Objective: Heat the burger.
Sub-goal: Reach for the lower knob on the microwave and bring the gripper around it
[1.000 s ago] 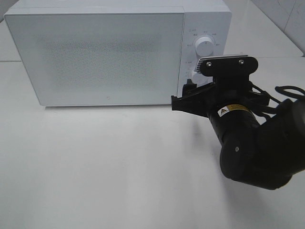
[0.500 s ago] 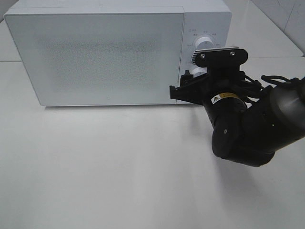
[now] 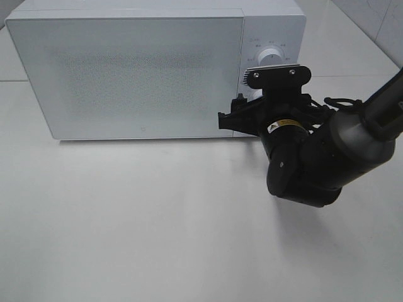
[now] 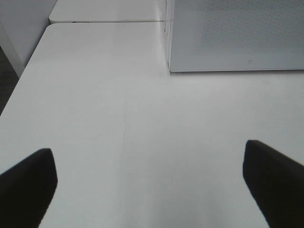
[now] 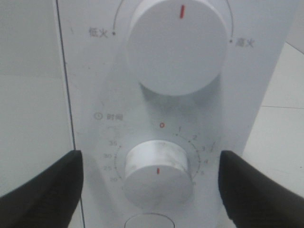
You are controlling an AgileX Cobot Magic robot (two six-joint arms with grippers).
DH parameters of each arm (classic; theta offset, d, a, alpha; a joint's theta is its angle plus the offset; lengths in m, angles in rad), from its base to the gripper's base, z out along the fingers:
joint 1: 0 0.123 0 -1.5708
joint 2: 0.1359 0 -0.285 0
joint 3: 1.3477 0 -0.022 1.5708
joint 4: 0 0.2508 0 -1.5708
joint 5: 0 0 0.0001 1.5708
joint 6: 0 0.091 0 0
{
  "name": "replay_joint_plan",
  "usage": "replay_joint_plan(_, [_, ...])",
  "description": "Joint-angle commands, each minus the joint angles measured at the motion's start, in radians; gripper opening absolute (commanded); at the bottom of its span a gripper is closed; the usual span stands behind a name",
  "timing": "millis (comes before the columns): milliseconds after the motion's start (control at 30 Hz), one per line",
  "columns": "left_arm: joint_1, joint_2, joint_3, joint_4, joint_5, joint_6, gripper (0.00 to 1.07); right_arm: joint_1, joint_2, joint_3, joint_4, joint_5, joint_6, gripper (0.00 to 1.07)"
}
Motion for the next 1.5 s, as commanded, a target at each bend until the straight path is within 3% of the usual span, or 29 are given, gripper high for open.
replay_joint_plan(33, [0.002,-0.024,0.003,0.001,-0.008,-0.008,1.01,-0.013,0.009,-0.018,-0.020,-0.001,0.010,0.76])
replay_joint_plan(500, [0.002,-0.024,0.003,0.001,-0.008,-0.008,1.01,-0.021,0.030,-0.044,-0.019,-0.001,0.026,0.73])
replay_joint_plan(667, [0.002,-0.024,0.003,0.001,-0.008,-0.008,1.01,-0.021,0.030,-0.044,-0.009,0.000,0.025,0.62])
replay_joint_plan(733, [0.002,-0.024,0.003,0.001,-0.008,-0.008,1.00,-0.021,0.030,-0.044,-0.008,0.000,0.025,0.39])
replay_joint_plan(833, [0.002,-0.024,0.003,0.001,-0.008,-0.008,1.00,-0.021,0.030,-0.044,-0.008,-0.001,0.025,0.31])
replay_joint_plan(900, [0.002,-0.024,0.003,0.001,-0.008,-0.008,1.00,-0.021,0.030,-0.044,-0.008,-0.012,0.025,0.05])
replay_joint_plan(967, [0.002,-0.024,0.003,0.001,-0.008,-0.008,1.00,-0.021,0.030,-0.044,-0.008,-0.015,0.025,0.00])
replay_joint_plan(1433, [0.002,-0.024,0.003,0.001,-0.008,-0.008,1.00,-0.021,0.030,-0.044,-0.012,-0.081,0.031,0.00])
replay_joint_plan(1500, [0.002,-0.024,0.003,0.001,-0.008,-0.008,1.00,-0.021,0.030,-0.044,-0.053,-0.096,0.128,0.00])
